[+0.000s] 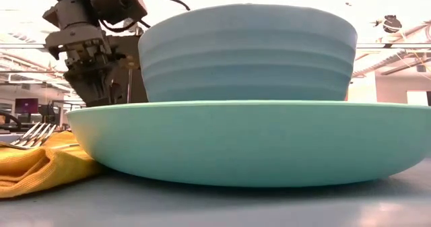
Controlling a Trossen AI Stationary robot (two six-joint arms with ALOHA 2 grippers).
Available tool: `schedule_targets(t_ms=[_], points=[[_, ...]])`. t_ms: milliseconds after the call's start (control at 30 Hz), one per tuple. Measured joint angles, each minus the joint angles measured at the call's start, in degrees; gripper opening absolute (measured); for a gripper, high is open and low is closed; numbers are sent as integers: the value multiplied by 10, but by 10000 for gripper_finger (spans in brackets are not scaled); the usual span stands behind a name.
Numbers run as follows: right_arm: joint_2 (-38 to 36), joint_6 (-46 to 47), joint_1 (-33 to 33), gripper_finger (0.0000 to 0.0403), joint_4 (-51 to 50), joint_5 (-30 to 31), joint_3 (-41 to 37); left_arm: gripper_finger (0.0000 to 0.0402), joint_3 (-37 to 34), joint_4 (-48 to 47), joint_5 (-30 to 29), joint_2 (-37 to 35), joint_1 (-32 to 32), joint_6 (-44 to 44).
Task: Set up tray
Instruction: Adjust the spoon on the napkin
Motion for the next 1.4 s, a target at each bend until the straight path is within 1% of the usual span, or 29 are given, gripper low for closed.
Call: schedule_targets(t_ms=[100, 400, 633, 1200, 1300, 1400], points=[[0, 0, 0, 0, 0, 0, 0, 147, 1, 16, 1, 1, 0, 0], [0, 0, 0, 0, -2, 0, 0, 147, 0, 8, 1, 7, 0, 0], [0, 0, 0, 0, -1, 0, 0, 147, 1, 29, 12, 20, 0, 0], [0, 0, 0, 0, -4, 0, 0, 147, 1, 31, 13, 37, 0, 0], [0, 0, 0, 0, -4, 0, 0, 136, 1, 31, 13, 37, 0, 0], [0, 0, 0, 0, -4, 0, 0, 104, 1, 31, 13, 37, 0, 1]])
